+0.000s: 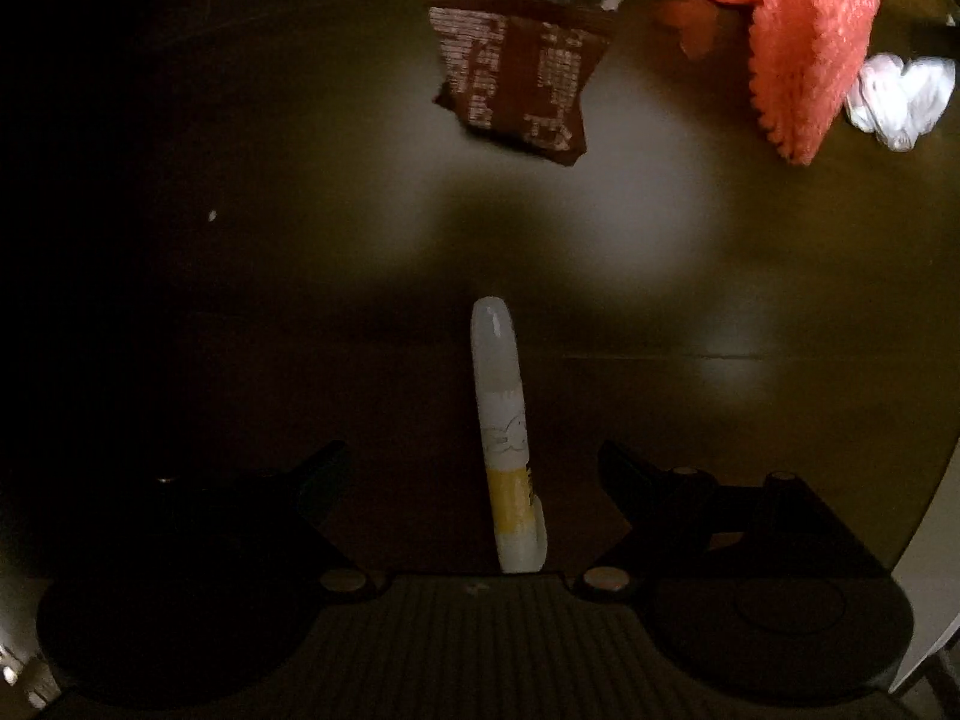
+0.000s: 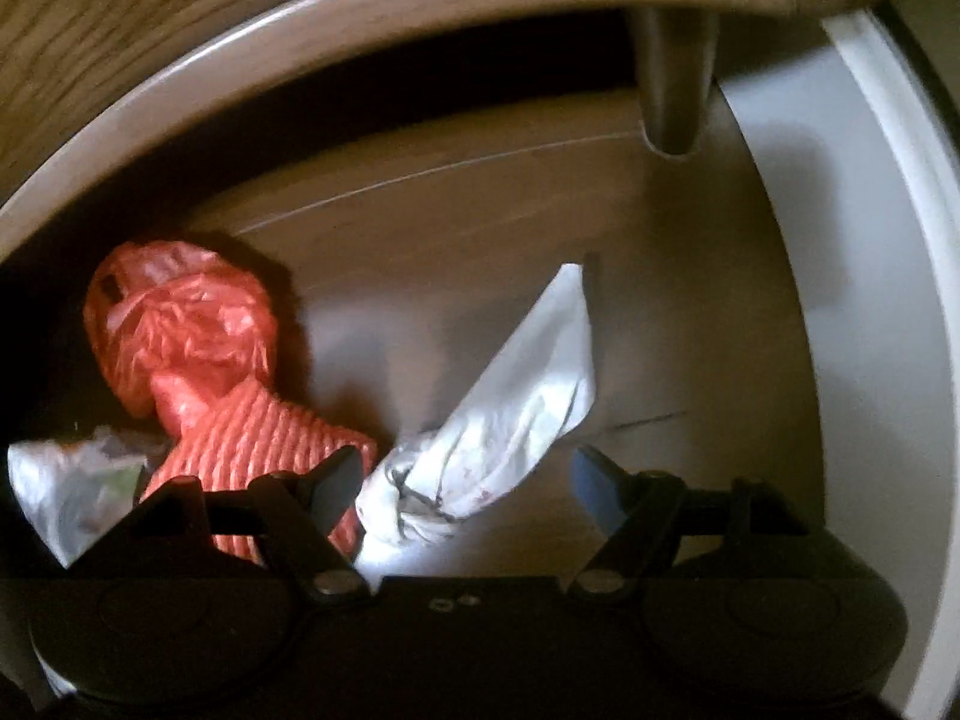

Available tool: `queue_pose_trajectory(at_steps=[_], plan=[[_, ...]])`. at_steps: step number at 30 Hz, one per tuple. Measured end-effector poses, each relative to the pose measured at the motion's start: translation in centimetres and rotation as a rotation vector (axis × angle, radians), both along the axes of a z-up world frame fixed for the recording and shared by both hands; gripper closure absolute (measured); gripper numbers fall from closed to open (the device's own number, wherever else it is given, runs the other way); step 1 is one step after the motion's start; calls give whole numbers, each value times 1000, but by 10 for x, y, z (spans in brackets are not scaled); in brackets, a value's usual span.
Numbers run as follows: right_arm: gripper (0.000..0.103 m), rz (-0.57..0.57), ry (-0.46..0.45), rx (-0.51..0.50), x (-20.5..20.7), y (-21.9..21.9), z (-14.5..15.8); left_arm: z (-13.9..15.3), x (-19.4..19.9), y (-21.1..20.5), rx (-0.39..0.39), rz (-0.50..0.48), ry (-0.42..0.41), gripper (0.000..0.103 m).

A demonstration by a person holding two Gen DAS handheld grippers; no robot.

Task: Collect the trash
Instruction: 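Grasp the white tube with left tool while right tool grasps white tissue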

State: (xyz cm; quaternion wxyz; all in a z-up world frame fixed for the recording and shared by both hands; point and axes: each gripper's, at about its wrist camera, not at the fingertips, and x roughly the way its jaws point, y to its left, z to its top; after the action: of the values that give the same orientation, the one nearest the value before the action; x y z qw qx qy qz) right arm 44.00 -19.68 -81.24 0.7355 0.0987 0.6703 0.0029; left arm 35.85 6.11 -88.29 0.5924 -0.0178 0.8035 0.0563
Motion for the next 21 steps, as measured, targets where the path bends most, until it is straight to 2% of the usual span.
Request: queue_pose_trajectory(at_steps=[6,9,10,11,15,16,17,18,21], plan=[[29,0,-5,-1,1,3,-9,-13,-3,-1,-12,-35,3,13],[29,15,-6,-12,-1,5,-13,-17,-7,4,-10,-21,3,15],[30,18,-2,-11,-2,4,-15,-19,-8,4,-10,-14,6,20],[30,19,0,-10,-3,3,-16,-23,-11,5,-3,-15,13,30],[32,31,3,-12,-4,3,-23,-25,-13,-1,-17,-32,9,31],[37,28,5,-6,-4,3,-24,-25,-14,-4,-16,-46,4,32],[65,24,10,0,-4,4,-27,-25,-14,-6,-15,-55,0,34],[81,18,21,1,-3,5,-29,-24,-14,-8,-17,-63,-2,36],[82,13,26,3,-3,6,-29,-19,-10,-13,-23,-79,-19,54]])
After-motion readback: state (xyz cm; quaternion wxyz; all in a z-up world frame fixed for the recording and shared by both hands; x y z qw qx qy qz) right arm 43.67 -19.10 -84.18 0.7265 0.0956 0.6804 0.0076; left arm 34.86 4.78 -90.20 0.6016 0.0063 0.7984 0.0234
